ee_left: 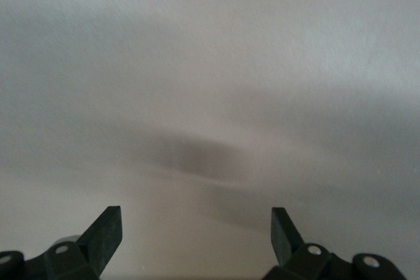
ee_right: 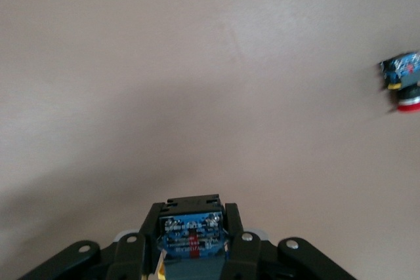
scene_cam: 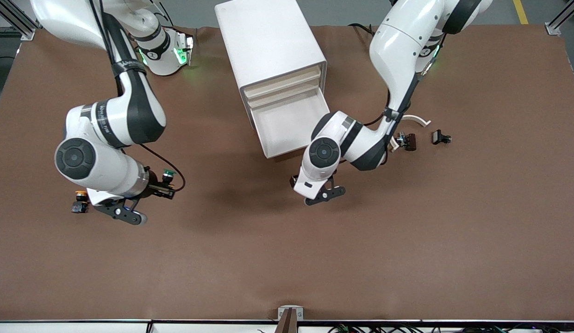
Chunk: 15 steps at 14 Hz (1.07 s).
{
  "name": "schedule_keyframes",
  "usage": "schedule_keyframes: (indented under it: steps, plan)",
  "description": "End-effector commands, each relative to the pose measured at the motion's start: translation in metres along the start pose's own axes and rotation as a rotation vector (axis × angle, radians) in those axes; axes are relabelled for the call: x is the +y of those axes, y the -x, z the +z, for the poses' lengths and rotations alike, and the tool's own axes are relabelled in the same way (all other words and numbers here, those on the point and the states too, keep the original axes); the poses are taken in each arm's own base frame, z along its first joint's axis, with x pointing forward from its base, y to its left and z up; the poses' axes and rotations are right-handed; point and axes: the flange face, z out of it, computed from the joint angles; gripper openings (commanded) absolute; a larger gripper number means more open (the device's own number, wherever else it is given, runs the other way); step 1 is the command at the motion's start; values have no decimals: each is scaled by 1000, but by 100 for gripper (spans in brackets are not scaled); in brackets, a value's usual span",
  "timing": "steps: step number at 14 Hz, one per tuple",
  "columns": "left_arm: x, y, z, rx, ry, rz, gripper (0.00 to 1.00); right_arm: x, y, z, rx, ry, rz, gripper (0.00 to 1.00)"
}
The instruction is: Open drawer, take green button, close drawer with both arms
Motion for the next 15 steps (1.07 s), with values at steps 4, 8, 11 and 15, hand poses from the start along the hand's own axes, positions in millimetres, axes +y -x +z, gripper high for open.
schedule_keyframes:
  steps: [4,8,11,15]
  plan:
    - [7,47,9,-73,-78,82,100,93,15,55,50,-30,-113,0]
    - [15,73,13,-130,-101,123,100,123,13,82,59,-28,-181,0]
    - [19,86,9,-157,-110,138,100,125,7,85,94,-36,-203,0]
    - [24,114,14,-216,-142,162,100,117,-5,122,124,-32,-208,0]
